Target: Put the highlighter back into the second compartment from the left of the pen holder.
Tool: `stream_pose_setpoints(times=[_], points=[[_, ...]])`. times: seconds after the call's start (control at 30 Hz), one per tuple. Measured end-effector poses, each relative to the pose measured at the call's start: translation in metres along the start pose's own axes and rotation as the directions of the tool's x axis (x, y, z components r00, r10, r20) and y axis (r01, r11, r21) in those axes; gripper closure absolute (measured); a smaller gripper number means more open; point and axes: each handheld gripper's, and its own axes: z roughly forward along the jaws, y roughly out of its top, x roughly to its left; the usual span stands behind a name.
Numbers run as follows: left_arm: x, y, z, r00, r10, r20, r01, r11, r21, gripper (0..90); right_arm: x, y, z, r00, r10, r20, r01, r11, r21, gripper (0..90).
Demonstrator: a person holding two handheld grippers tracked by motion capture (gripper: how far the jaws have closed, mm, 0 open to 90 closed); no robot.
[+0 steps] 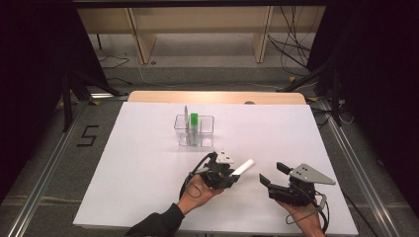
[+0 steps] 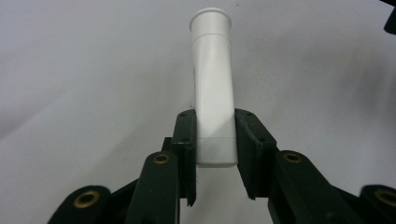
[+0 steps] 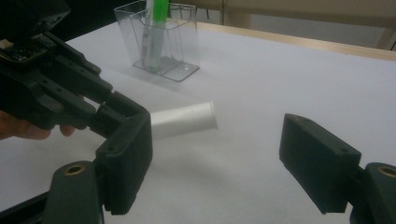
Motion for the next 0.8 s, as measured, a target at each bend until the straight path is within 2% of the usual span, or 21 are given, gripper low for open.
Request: stream_pose_setpoints(times=[0.3,0.57,0.8], points=[[0.018,-0.019,-0.029,0.9999,-0.007,-0.008,0.006,0.9989,-0.046,71.1,0.005,-0.001,0.003,0.9998,0.001,-0.020,-0.001,1.000,0.003,26.6],[0.028,-0.028,-0.039,0.9994,-0.025,-0.023,0.024,0.9984,-0.052,71.1,0.008,-0.003,0.006,0.9994,-0.002,-0.033,0.002,1.000,0.014,26.6],[0.030,-0.030,-0.043,0.9993,-0.031,-0.021,0.029,0.9979,-0.058,71.1,0.008,-0.004,0.007,0.9993,0.002,-0.038,-0.002,1.000,0.015,26.6]])
